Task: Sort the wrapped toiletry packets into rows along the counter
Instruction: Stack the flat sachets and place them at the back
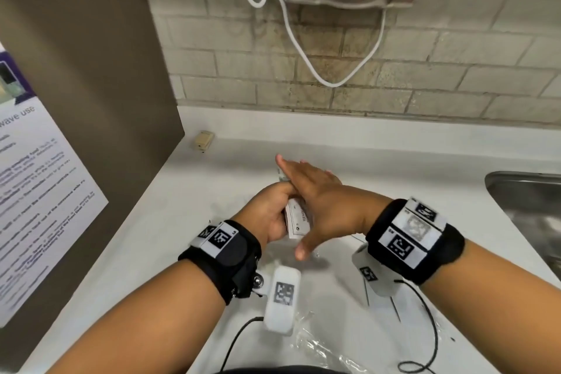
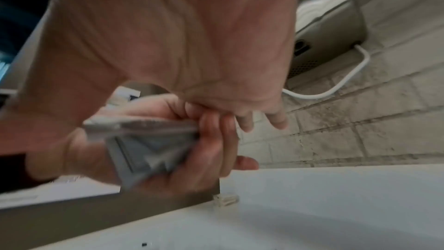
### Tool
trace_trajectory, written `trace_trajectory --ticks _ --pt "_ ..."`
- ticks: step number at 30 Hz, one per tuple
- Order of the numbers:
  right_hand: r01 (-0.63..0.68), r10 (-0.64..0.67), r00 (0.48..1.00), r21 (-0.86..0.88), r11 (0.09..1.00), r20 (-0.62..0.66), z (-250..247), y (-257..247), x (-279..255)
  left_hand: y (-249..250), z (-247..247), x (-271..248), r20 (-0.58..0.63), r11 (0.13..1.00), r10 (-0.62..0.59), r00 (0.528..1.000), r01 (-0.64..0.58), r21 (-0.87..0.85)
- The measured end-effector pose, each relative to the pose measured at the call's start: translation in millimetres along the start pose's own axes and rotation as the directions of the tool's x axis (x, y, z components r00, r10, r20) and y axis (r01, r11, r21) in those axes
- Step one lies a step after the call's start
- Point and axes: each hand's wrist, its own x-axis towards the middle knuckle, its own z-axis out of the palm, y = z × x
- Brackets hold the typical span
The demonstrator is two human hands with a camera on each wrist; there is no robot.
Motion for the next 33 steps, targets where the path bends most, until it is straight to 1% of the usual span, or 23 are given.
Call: trace_trajectory --ticks 1,3,4,6,8,11,14,17,19,20,21,22,23,24,25,26,27,28,29,31,32,33 --pt "0.017 -0.019 0.999 -0.045 0.999 -0.033 0.6 0.5 1.4 0.4 -0.7 0.4 0.030 1.000 -0.003 1.000 0.003 0.011" --pt "0.051 -0.051 0.991 -0.005 0.999 -0.121 -0.4 4.9 3.1 0.7 -1.6 -2.7 0.077 0.998 -0.010 0.997 0.005 0.063" --pt "0.058 -0.053 0.989 0.035 0.998 -0.140 -1.9 6.7 2.4 0.0 -2.5 -4.3 0.095 0.997 -0.012 0.995 0.005 0.080" --pt "0.064 -0.054 0.991 0.079 0.995 -0.119 -3.7 7.4 1.1 -0.6 -1.8 -8.0 0.102 0.997 -0.008 0.995 0.000 0.080" --pt "0.084 -0.073 0.992 0.098 0.992 -0.103 -1.0 4.4 1.1 -0.8 -0.6 -9.1 0.074 0.997 0.009 0.997 -0.014 0.071" --pt "0.116 -0.101 0.982 0.090 0.989 -0.159 3.7 1.2 3.3 0.8 1.5 -11.0 0.038 1.000 0.022 0.999 -0.023 0.016" --pt "0.134 -0.124 0.981 0.061 0.989 -0.149 5.4 -3.1 5.8 1.1 0.6 -15.1 0.025 0.999 0.031 0.999 -0.031 -0.009" --pt "0.154 -0.151 0.961 -0.004 0.988 -0.230 10.9 -10.8 11.3 2.5 -3.5 -20.7 -0.019 1.000 0.023 1.000 -0.023 -0.017" --pt "0.162 -0.150 0.964 0.036 0.986 -0.219 14.9 -15.4 15.0 5.9 -6.9 -25.6 -0.047 0.999 0.032 0.998 -0.033 -0.016" --pt "0.170 -0.146 0.969 0.107 0.980 -0.201 17.7 -18.5 18.0 8.4 -11.8 -28.9 -0.066 0.997 0.064 0.996 -0.066 -0.026" --pt "0.173 -0.128 0.971 0.223 0.959 -0.202 19.7 -21.8 20.3 11.4 -17.5 -32.0 -0.094 0.991 0.119 0.988 -0.124 -0.044" --pt "0.168 -0.087 0.971 0.373 0.913 -0.222 23.8 -27.1 24.3 14.6 -27.0 -38.3 -0.142 0.975 0.186 0.972 -0.200 -0.091" --pt "0.144 -0.015 0.972 0.540 0.829 -0.236 28.1 -30.4 28.2 18.0 -36.4 -42.7 -0.180 0.950 0.246 0.952 -0.274 -0.148" --pt "0.110 0.050 0.978 0.705 0.701 -0.202 34.0 -33.4 33.2 21.2 -45.4 -48.3 -0.210 0.920 0.302 0.930 -0.342 -0.189" --pt "0.061 0.071 0.991 0.839 0.541 -0.118 42.3 -38.8 40.1 23.7 -56.4 -54.6 -0.226 0.891 0.358 0.906 -0.404 -0.208" --pt "0.004 0.051 0.998 0.924 0.381 -0.025 51.2 -42.2 47.1 24.7 -63.7 -59.4 -0.238 0.870 0.404 0.883 -0.451 -0.200" --pt "-0.043 0.006 0.999 0.964 0.261 0.044 60.9 -49.0 55.9 25.0 -71.2 -66.1 -0.257 0.854 0.441 0.860 -0.490 -0.174" --pt "-0.068 -0.036 0.996 0.977 0.203 0.077 67.8 -55.0 63.2 24.3 -75.4 -71.2 -0.269 0.850 0.467 0.842 -0.512 -0.127" --pt "-0.074 -0.068 0.994 0.976 0.205 0.090 72.9 -62.7 69.2 23.1 -79.7 -76.3 -0.278 0.849 0.483 0.830 -0.522 -0.080" --pt "-0.068 -0.086 0.992 0.962 0.266 0.094 79.5 -79.9 79.9 20.4 -92.5 -87.3 -0.284 0.853 0.505 0.815 -0.522 0.015" --pt "-0.072 -0.082 0.991 0.948 0.312 0.102 82.2 -87.6 84.6 18.5 -103.5 -93.6 -0.294 0.856 0.509 0.809 -0.511 0.075" --pt "-0.069 -0.064 0.993 0.917 0.392 0.102 83.2 -91.9 87.9 16.3 -115.7 -98.7 -0.309 0.859 0.511 0.802 -0.488 0.155"
